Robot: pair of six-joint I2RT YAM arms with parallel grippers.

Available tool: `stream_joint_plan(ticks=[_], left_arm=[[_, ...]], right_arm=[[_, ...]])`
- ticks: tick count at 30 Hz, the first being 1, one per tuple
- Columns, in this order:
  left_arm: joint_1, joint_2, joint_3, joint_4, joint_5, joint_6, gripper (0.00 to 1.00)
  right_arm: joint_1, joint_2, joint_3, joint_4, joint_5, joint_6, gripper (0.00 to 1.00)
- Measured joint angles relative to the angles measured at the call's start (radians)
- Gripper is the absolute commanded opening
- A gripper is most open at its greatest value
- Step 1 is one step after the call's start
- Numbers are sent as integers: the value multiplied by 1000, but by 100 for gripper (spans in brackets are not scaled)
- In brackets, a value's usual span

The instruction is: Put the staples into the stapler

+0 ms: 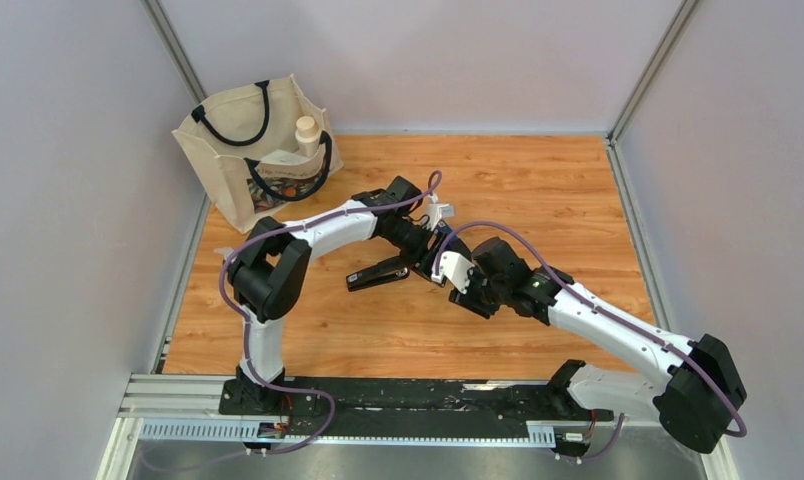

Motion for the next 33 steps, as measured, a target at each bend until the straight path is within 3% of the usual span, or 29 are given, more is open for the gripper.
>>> stream_joint_plan(ticks=[33], left_arm=[[-39,61,26,38,34,-64,62]], right_arm=[[5,0,-4,14,-13,0,44]])
